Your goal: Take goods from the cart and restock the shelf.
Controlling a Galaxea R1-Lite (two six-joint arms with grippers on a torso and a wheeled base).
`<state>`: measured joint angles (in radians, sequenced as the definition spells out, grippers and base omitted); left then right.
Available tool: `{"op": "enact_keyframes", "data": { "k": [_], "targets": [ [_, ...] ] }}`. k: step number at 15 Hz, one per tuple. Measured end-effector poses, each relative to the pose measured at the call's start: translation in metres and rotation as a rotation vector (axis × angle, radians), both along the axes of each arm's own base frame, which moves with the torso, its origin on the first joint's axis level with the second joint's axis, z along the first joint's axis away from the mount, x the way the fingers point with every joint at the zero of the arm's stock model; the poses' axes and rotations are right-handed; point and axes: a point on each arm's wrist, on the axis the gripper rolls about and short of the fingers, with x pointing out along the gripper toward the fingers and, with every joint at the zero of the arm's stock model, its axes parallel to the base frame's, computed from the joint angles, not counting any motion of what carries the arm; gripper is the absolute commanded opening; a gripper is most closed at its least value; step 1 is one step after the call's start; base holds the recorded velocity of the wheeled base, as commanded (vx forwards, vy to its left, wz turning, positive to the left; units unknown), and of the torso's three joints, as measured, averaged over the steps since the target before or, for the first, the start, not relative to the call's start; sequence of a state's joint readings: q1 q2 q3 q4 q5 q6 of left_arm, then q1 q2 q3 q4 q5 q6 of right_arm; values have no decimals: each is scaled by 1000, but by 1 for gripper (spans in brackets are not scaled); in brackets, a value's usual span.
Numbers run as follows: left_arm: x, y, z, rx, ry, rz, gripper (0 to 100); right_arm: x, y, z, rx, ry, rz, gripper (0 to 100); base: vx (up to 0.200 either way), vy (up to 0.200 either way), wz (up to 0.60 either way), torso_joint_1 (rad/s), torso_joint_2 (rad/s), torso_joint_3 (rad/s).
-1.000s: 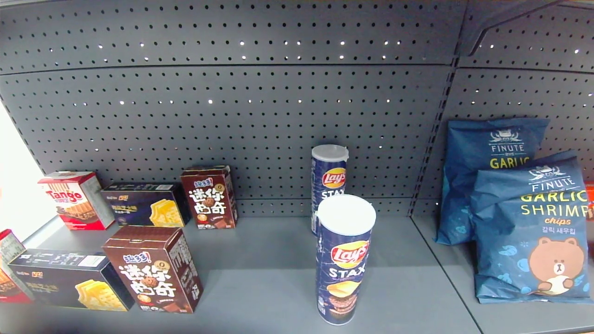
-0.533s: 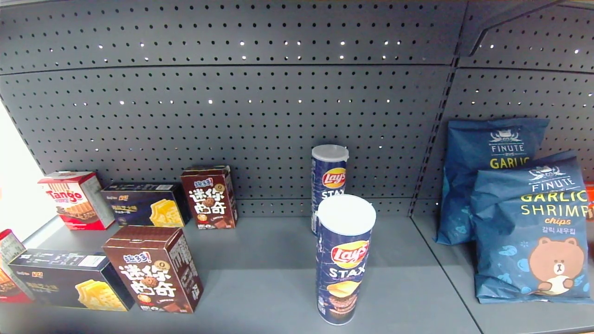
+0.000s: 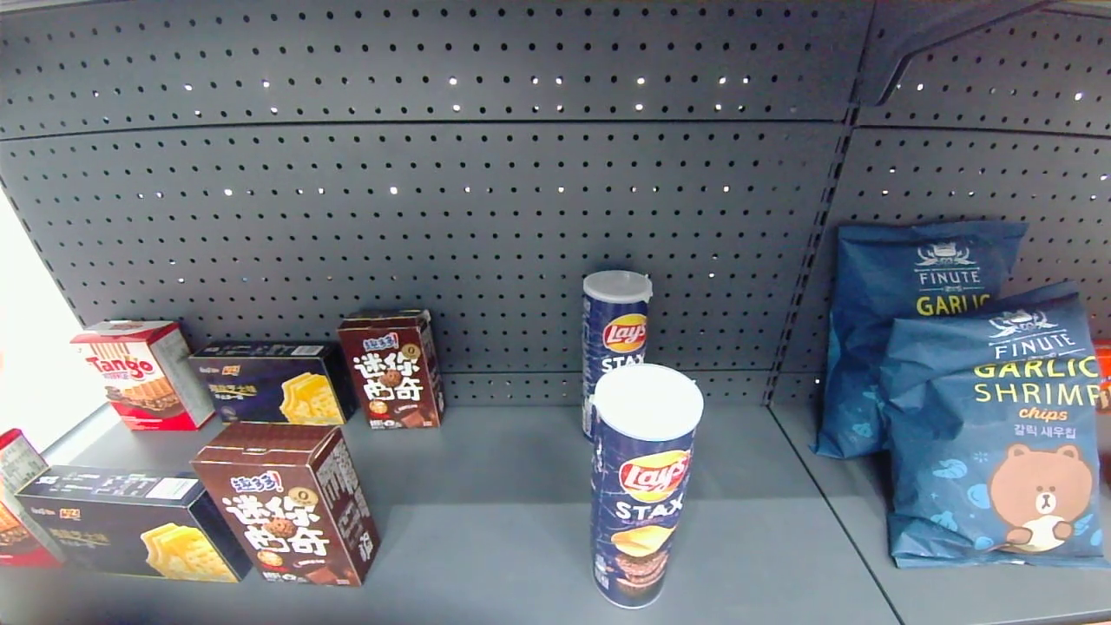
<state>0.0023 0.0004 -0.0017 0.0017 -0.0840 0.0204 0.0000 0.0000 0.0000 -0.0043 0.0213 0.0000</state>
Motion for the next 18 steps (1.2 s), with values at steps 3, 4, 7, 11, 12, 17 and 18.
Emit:
{"op": "enact_keyframes", "data": {
  "k": [3,4,7,11,12,17,18],
  "targets": [
    [0,0,0,-2,0,16,100,0,0,0,0,0,0,100,0,0,0,0,0,0],
    [0,1,0,-5,0,56,100,0,0,0,0,0,0,100,0,0,0,0,0,0],
    [0,0,0,-3,-1,16,100,0,0,0,0,0,0,100,0,0,0,0,0,0],
    [0,-1,0,44,-5,-63,100,0,0,0,0,0,0,100,0,0,0,0,0,0],
    [0,-1,0,38,-3,-61,100,0,0,0,0,0,0,100,0,0,0,0,0,0],
    [0,-1,0,36,-4,-59,100,0,0,0,0,0,0,100,0,0,0,0,0,0],
    [0,-1,0,33,-4,-55,100,0,0,0,0,0,0,100,0,0,0,0,0,0]
  ]
}}
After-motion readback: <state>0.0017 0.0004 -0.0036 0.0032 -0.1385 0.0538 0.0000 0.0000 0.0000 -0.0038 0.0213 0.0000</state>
